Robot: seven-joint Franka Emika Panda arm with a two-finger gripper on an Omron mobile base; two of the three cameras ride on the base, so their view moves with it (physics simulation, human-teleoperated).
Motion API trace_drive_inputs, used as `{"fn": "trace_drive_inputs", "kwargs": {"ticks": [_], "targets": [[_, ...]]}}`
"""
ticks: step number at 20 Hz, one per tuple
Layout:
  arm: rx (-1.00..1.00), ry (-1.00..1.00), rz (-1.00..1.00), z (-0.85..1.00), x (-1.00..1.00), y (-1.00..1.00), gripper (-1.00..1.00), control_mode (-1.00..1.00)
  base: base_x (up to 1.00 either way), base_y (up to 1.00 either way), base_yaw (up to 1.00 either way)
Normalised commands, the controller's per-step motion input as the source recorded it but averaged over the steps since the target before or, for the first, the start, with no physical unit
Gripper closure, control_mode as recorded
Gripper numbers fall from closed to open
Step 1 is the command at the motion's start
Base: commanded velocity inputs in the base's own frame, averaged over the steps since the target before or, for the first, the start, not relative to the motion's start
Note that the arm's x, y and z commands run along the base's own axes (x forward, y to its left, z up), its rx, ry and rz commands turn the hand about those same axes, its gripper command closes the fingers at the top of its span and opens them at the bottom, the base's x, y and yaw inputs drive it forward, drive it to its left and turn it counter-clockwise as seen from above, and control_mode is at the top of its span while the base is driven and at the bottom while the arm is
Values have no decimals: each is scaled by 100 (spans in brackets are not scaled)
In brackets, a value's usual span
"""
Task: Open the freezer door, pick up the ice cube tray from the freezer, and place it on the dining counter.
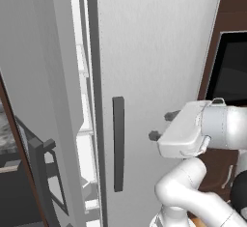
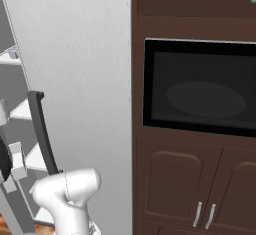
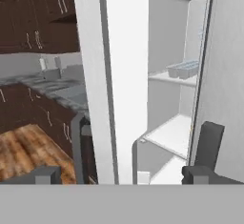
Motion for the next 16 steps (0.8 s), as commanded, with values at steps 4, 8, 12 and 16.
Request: {"fn": "trace_drive_inputs", "kwargs": {"ticks": [4,8,12,16], "targets": [[8,-21,29,0,25,-28,-100,-100,0,0,0],[5,-23,19,0,18,-5,-100,-100,0,0,0],[5,-19,6,-4,22,0,-100,-100,0,0,0],[2,-9,8,-5,21,17,-100,-100,0,0,0]]}}
